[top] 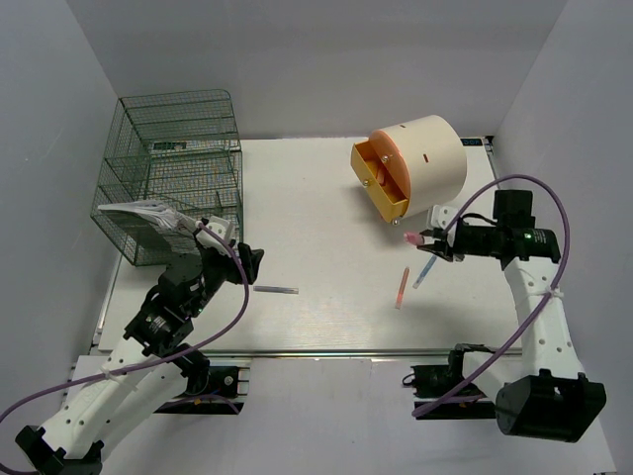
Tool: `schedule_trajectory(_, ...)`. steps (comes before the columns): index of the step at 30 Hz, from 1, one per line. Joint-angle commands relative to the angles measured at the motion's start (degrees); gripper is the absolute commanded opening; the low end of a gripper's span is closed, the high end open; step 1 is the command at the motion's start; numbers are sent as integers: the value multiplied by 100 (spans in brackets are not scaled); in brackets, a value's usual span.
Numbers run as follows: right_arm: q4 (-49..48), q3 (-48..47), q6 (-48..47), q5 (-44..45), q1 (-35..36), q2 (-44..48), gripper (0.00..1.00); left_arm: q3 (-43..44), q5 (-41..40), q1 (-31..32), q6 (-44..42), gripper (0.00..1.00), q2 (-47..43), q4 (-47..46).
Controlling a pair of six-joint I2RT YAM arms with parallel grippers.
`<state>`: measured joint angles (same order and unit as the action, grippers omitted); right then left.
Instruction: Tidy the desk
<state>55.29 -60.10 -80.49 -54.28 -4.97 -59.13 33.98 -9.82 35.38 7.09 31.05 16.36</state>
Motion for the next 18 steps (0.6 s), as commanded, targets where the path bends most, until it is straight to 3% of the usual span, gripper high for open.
schedule_trajectory(1,-948,-266,1411,30,356,-63,4,-75,130,22,-50,79,15,-107)
schedule_trajectory(11,-2513,-801,3776,1410,1691,-599,1,-75,147,22,-41,79,-11,-115)
schedule_trajectory(18,-2927,-1811,4919,3236,2334,-1504,0,-67,147,22,-59,79,6,-115)
